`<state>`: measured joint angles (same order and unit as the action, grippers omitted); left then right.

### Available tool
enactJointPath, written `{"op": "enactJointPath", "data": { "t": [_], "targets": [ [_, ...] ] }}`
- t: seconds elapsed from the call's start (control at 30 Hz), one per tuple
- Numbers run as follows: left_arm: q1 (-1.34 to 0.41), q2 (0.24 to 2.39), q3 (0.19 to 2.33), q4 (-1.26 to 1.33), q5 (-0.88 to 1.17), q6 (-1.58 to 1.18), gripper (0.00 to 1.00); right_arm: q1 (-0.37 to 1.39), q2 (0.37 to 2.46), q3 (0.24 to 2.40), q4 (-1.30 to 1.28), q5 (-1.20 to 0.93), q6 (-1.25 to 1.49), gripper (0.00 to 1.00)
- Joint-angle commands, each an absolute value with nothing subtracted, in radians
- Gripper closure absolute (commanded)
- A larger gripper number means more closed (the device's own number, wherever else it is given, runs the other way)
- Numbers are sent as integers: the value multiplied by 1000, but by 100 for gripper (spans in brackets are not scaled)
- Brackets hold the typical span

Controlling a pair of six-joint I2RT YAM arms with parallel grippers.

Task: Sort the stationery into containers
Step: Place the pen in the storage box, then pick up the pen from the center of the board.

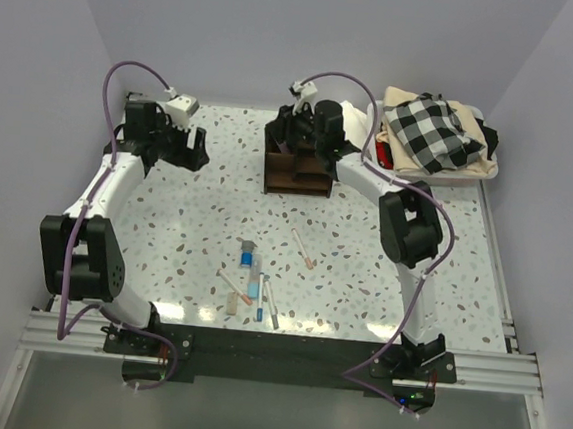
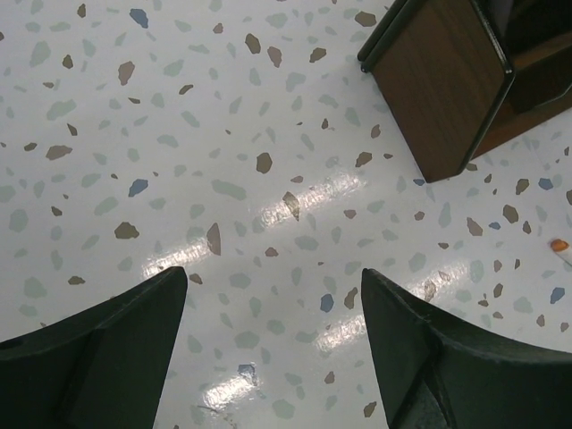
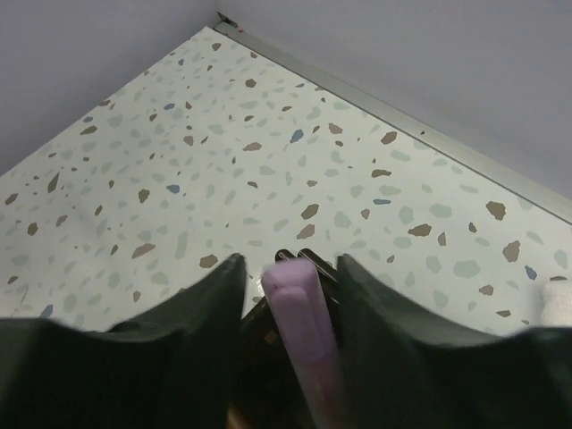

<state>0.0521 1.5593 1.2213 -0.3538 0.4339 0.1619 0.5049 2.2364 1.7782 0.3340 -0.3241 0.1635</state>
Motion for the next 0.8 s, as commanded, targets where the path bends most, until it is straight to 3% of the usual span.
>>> {"op": "enactJointPath", "data": {
  "t": [0.0, 0.1, 0.23, 0.33, 0.5, 0.67, 0.77],
  "targets": [
    [57, 1559, 1269, -344, 443, 189, 16, 505, 2120, 1738, 479, -319, 135, 42],
    [38, 1539, 1258, -330, 457, 241, 15, 505, 2080, 1726, 477, -325, 143, 35],
    [-45, 1488, 1243, -340, 541, 389, 12, 505, 1987, 1692, 453, -308, 144, 32],
    [-136, 1419, 1250, -411, 653, 605, 12, 500, 1874, 1642, 401, -253, 135, 30],
    [-288, 1410, 1327, -798, 830, 1159, 14, 438, 1689, 1539, 192, -59, 132, 23],
    [-492, 1563, 1402, -1040, 698, 1524, 22, 252, 1629, 1545, -209, -175, 206, 17],
    [-552, 1685, 1485, -1084, 681, 1571, 27, 160, 1617, 1528, -349, -299, 129, 17]
  ]
}}
